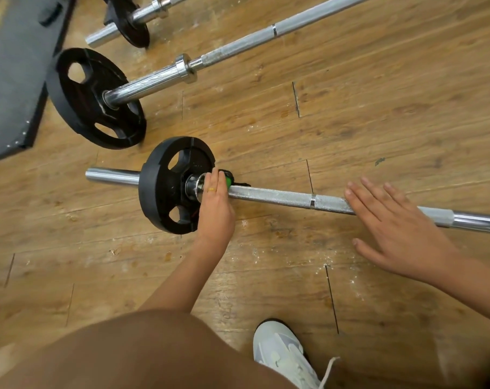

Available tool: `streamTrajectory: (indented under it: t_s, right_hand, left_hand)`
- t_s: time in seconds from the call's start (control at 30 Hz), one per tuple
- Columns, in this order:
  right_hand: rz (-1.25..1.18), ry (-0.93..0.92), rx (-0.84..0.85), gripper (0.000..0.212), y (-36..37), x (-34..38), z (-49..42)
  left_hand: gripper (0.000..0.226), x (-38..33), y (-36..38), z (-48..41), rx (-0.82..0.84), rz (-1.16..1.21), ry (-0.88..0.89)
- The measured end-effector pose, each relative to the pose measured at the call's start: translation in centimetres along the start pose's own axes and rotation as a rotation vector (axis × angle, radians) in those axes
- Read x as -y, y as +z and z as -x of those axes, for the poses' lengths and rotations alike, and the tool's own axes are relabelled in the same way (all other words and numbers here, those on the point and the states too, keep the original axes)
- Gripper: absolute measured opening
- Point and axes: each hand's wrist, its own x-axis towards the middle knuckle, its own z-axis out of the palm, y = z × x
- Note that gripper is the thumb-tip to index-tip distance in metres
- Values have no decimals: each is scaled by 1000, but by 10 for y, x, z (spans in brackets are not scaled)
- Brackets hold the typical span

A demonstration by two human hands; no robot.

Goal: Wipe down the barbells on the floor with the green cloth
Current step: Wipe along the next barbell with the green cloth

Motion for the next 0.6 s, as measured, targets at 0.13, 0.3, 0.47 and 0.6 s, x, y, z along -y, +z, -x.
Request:
streamTrajectory:
  t_s: [0.13, 0.3, 0.47, 0.6]
  right_hand:
    - [-3, 1, 34, 86, -1, 1, 2]
    - [-20, 12, 26, 86, -3, 3, 2]
    - [-30, 6, 27, 86, -4, 3, 3]
    - [-8, 3, 21, 87, -1, 4, 4]
  left_hand:
    - [66, 5, -2, 13, 0, 18, -21]
    - [64, 0, -5, -5, 19, -9, -49]
    - [73, -2, -7, 23, -8, 18, -55]
    - [65, 5, -13, -8, 30, -9, -25]
